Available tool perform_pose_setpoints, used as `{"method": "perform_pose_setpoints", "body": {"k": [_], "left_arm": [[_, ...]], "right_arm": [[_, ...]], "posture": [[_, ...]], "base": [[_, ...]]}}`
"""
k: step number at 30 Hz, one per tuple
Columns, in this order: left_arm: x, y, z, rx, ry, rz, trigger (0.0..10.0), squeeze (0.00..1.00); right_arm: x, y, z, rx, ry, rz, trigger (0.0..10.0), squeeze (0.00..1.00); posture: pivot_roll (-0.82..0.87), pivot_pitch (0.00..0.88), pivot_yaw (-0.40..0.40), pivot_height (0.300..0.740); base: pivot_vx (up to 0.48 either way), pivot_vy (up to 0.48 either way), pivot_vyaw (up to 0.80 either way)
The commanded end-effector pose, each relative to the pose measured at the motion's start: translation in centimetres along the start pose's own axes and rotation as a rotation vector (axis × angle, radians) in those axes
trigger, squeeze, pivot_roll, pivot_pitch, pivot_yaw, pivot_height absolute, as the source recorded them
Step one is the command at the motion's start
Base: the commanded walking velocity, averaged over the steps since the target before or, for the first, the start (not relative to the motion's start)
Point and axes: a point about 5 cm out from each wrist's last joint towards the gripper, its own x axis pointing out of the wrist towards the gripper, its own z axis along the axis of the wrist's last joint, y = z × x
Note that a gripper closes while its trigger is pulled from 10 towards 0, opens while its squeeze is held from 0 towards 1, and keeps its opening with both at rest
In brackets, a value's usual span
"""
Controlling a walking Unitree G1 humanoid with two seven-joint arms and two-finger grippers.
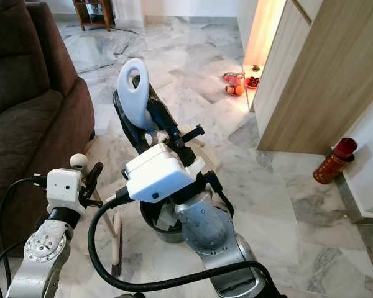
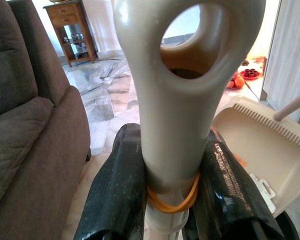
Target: Sweep floor
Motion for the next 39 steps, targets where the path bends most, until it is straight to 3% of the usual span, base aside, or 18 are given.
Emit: {"method": "perform_pose_setpoints", "body": {"k": [1,12,16,21,24,28,33,35,39], "left_arm": [[0.1,0.2,0.7,0.031,-0.045,0.001,10.0,0.00],[0.1,0.3,0.7,0.033,-0.046,0.001,10.0,0.00],[0.1,0.2,0.7,0.032,-0.046,0.000,10.0,0.00],[0.1,0.2,0.7,0.032,-0.045,-0.005,10.0,0.00],[0.1,0.1,0.6,0.032,-0.045,-0.005,10.0,0.00],[0.0,0.2,0.6,0.032,-0.042,-0.005,10.0,0.00],[-0.2,0.3,0.5,0.038,-0.039,-0.012,10.0,0.00],[-0.2,0.3,0.5,0.038,-0.038,-0.012,10.0,0.00],[-0.3,0.4,0.5,0.039,-0.034,-0.012,10.0,0.00]], "right_arm": [[0.3,-0.6,0.4,-0.050,-0.033,-0.018,10.0,0.00],[0.5,-1.6,-0.6,-0.120,0.010,-0.065,10.0,0.00],[0.5,-2.7,-1.3,-0.173,0.045,-0.113,10.0,0.00],[-0.5,-5.8,-3.7,-0.276,0.163,-0.224,10.0,0.00],[-0.7,-6.0,-3.9,-0.279,0.174,-0.230,10.0,0.00],[-1.8,-6.9,-5.3,-0.294,0.242,-0.267,10.0,0.00],[-4.6,-7.9,-8.5,-0.279,0.391,-0.338,10.0,0.00],[-4.8,-7.9,-8.7,-0.276,0.401,-0.342,10.0,0.00],[-6.9,-8.2,-10.8,-0.181,0.514,-0.433,10.0,0.00]], "posture": [[0.12,0.142,-0.003,0.740],[0.12,0.139,-0.002,0.740],[0.12,0.139,-0.002,0.740],[0.11,0.131,0.001,0.740],[0.11,0.129,0.000,0.740],[0.11,0.121,0.002,0.740],[0.12,0.119,0.005,0.740],[0.12,0.121,0.006,0.740],[0.11,0.127,0.005,0.740]], "base": [[0.000,0.000,0.00],[0.000,0.000,0.00],[0.000,0.000,0.00],[0.000,0.000,0.00],[0.000,0.000,0.00],[0.000,0.000,0.00],[0.000,0.000,0.00],[0.000,0.000,0.00],[0.000,0.000,0.00]]}}
